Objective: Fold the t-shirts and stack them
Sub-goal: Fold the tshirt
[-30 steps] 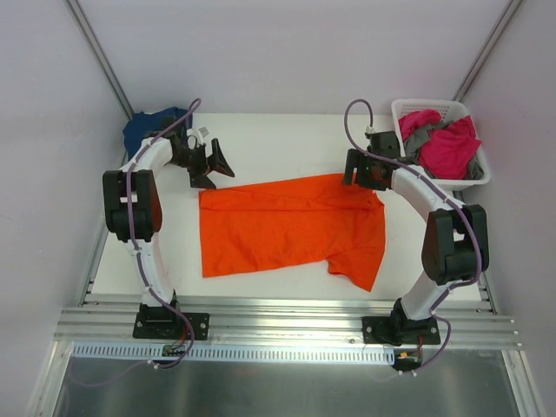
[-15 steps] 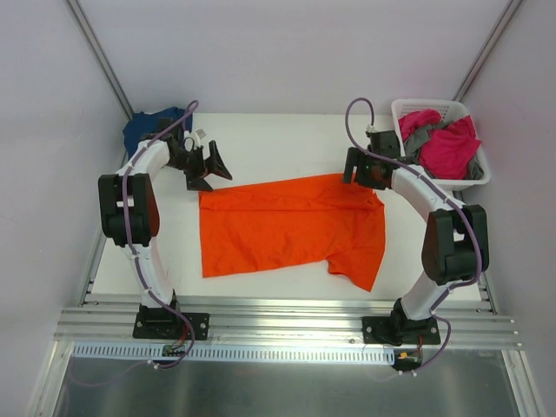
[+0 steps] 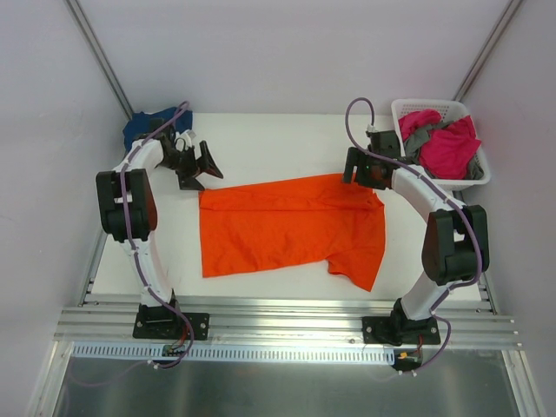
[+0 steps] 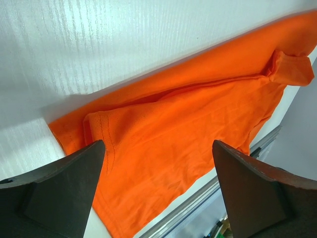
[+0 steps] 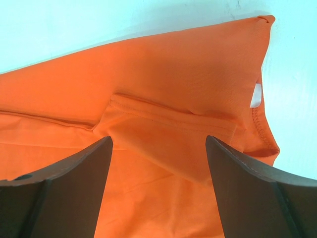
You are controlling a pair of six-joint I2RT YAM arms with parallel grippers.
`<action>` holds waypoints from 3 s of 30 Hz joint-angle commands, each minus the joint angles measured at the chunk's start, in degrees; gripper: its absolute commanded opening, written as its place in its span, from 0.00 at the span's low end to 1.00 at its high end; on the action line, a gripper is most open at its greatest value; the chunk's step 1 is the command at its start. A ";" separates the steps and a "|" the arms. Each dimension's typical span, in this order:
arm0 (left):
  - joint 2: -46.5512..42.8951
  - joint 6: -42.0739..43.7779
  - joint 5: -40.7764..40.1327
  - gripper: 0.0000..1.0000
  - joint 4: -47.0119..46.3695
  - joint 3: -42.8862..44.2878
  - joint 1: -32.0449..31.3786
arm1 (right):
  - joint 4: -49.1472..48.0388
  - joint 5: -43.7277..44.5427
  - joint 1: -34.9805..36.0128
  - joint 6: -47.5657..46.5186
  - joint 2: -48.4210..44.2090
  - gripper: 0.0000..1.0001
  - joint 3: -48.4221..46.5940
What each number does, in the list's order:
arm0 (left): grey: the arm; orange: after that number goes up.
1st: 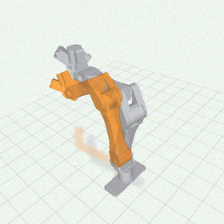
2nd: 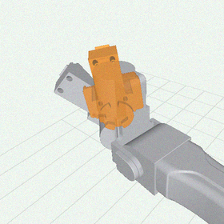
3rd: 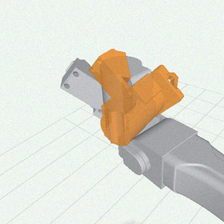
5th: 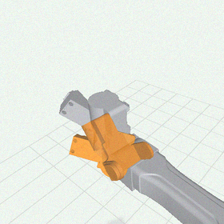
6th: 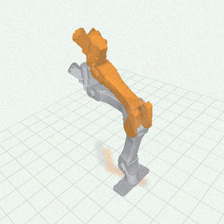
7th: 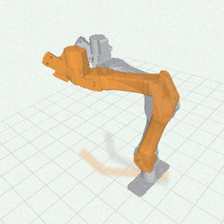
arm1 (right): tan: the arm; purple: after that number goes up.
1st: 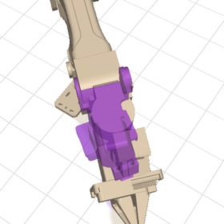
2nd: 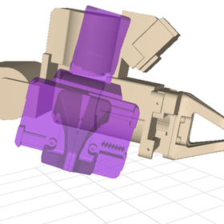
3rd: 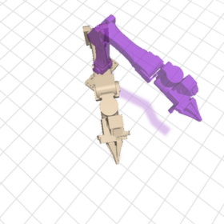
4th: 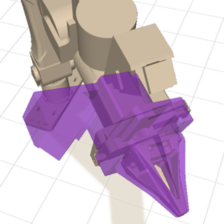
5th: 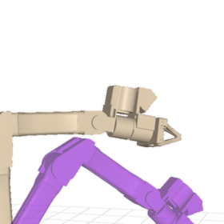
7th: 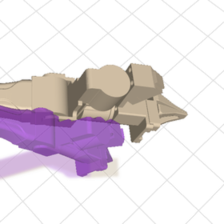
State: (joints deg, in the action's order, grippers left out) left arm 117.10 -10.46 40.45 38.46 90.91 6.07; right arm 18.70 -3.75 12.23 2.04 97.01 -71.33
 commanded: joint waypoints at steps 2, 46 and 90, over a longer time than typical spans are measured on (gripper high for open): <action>1.29 1.05 0.51 0.89 0.92 2.25 0.26 | -0.68 0.76 0.08 -0.20 -2.09 0.80 -0.65; 4.02 0.44 0.25 0.11 0.83 1.02 2.02 | -0.59 1.29 0.34 -0.55 -0.60 0.80 -2.14; -16.11 4.04 -4.66 0.00 3.64 -22.01 2.55 | -0.07 1.29 -2.56 0.15 -15.45 0.81 9.45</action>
State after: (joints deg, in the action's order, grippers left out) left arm 103.88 -8.51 38.39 39.94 69.73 7.99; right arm 18.90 -3.20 10.35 1.91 84.73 -62.39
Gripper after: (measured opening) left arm 0.006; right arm 0.806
